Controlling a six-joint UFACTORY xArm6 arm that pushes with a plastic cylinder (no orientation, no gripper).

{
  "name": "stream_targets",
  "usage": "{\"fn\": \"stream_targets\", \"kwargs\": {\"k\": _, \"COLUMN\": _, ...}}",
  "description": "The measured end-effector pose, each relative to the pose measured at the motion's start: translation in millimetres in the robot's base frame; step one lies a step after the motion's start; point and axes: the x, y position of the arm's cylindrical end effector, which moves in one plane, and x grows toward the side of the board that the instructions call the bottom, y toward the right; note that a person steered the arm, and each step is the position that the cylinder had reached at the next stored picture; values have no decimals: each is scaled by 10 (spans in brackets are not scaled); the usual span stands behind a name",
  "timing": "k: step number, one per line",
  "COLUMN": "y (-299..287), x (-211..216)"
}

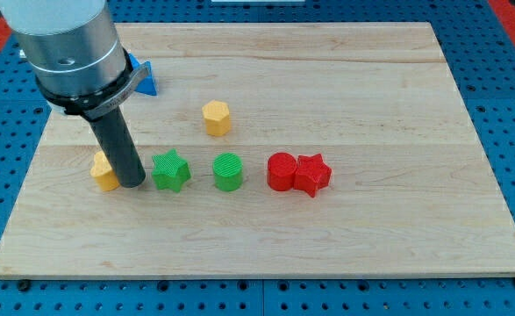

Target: Place the yellow hexagon horizontal to the red star

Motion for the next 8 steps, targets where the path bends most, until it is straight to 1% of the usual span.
{"fn": "stream_targets", "kwargs": {"k": 1, "y": 30, "x": -165}}
{"fn": "stream_targets", "kwargs": {"k": 2, "y": 33, "x": -436}}
{"fn": "stream_targets", "kwargs": {"k": 3, "y": 239, "x": -680}}
{"fn": "stream_targets", "kwargs": {"k": 4, "y": 894, "x": -1109}}
{"fn": "stream_targets", "kwargs": {"k": 5, "y": 1844, "x": -1176}}
{"fn": "stream_targets", "kwargs": {"k": 6, "y": 2504, "x": -1175}}
{"fn": "stream_targets", "kwargs": {"k": 7, "y": 2743, "x": -978}}
{"fn": "stream_targets", "kwargs": {"k": 8, "y": 3053, "x": -920}}
